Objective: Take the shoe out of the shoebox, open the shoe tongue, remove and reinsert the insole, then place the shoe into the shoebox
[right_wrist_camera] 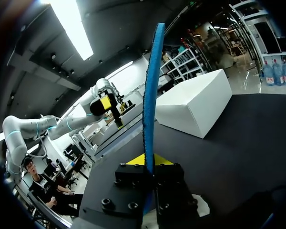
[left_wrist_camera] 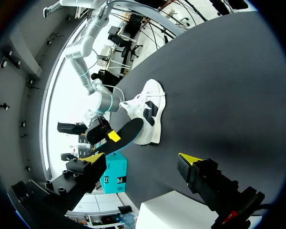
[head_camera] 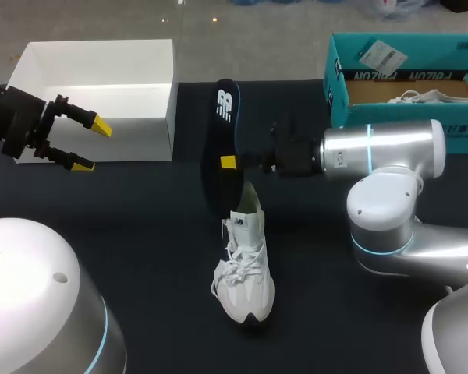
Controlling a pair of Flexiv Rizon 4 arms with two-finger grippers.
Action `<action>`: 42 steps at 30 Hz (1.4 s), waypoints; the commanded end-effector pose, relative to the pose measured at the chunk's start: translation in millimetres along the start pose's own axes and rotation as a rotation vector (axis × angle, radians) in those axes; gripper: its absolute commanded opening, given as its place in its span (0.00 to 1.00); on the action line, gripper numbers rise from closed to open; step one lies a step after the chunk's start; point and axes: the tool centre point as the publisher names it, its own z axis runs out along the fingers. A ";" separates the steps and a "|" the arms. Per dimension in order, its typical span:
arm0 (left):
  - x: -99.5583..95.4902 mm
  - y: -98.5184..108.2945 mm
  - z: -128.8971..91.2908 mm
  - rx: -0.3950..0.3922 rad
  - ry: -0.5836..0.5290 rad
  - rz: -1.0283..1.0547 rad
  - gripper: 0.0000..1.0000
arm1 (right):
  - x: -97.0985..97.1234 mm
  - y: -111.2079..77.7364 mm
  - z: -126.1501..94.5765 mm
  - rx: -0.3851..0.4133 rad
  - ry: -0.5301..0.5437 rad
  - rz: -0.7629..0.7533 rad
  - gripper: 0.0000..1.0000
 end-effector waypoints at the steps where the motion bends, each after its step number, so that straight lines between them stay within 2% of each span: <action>1: -0.2 -0.9 0.1 -0.002 0.004 0.000 1.00 | -1.9 12.7 3.8 -0.021 -0.006 -0.027 0.00; 4: -0.2 -0.9 0.1 -0.002 0.004 0.000 1.00 | -4.4 23.7 6.2 -0.037 -0.007 -0.049 0.00; 8: -0.2 -0.9 0.1 -0.002 0.004 0.000 1.00 | -7.0 26.8 9.3 -0.038 -0.008 -0.056 0.00; 17: -0.2 -0.9 0.1 -0.002 0.004 0.000 1.00 | -12.4 -6.2 3.5 0.013 -0.027 -0.022 0.00; 21: -0.2 -0.9 0.1 -0.002 0.004 0.000 1.00 | -13.6 -9.8 0.2 0.016 -0.034 -0.013 0.00; 27: -0.2 -0.9 0.1 -0.002 0.004 0.000 1.00 | -13.5 18.4 -7.7 -0.028 -0.046 -0.066 0.00; 32: -0.2 -0.9 0.1 -0.002 0.004 0.000 1.00 | -25.4 40.3 -23.7 -0.063 -0.067 -0.102 0.00; 38: -0.2 -0.9 0.1 -0.002 0.004 0.000 1.00 | -38.6 43.4 -45.9 -0.051 -0.083 -0.111 0.00; 42: -0.2 -0.9 0.1 -0.002 0.004 0.000 1.00 | -38.1 40.7 -57.8 -0.044 -0.091 -0.110 0.00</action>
